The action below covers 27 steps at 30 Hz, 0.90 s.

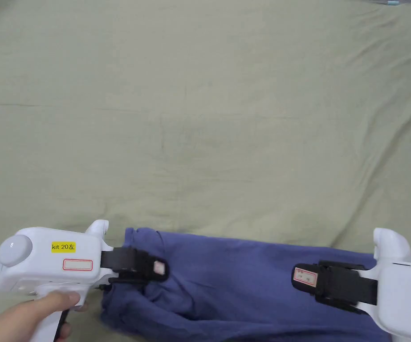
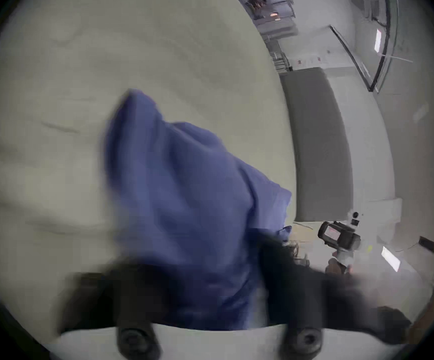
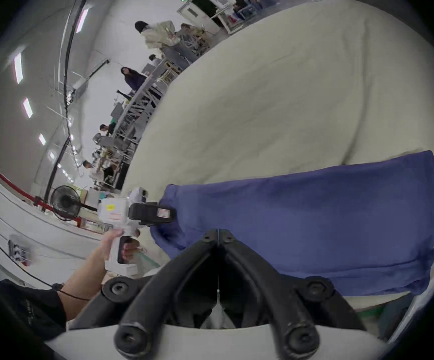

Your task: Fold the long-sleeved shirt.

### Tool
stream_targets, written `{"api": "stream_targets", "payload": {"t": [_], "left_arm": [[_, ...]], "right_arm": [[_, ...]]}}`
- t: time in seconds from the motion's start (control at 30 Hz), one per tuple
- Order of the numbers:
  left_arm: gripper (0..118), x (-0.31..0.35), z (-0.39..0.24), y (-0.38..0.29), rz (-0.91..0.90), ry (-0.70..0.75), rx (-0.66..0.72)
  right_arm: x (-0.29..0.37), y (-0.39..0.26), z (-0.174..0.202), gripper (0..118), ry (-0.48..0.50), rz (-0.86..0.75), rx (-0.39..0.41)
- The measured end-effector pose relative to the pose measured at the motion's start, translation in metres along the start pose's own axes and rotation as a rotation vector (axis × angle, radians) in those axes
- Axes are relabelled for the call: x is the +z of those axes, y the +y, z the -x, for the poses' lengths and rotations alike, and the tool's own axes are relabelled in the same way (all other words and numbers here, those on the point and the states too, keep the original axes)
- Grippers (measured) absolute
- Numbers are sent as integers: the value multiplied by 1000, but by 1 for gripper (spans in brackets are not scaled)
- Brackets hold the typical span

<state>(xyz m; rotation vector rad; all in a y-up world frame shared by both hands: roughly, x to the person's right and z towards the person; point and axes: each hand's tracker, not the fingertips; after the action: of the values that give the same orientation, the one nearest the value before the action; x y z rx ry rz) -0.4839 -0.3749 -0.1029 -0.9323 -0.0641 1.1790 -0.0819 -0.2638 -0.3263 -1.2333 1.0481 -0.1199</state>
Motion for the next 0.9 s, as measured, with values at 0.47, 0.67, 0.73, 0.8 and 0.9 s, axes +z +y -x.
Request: {"api": "stream_targets", "payload": {"t": [0.47, 0.67, 0.73, 0.8, 0.9], "left_arm": [[6, 103, 32, 7, -109, -229, 178], [6, 210, 65, 12, -234, -32, 191], [6, 247, 74, 12, -277, 75, 210], [6, 284, 92, 15, -316, 165, 228], [6, 303, 86, 9, -350, 274, 236]], "right_arm": [[-9, -1, 32, 0, -68, 42, 1], [-7, 9, 45, 0, -86, 13, -2], [-8, 10, 51, 0, -89, 12, 10], [-8, 10, 56, 0, -92, 12, 27], [-8, 9, 61, 0, -95, 14, 39]]}}
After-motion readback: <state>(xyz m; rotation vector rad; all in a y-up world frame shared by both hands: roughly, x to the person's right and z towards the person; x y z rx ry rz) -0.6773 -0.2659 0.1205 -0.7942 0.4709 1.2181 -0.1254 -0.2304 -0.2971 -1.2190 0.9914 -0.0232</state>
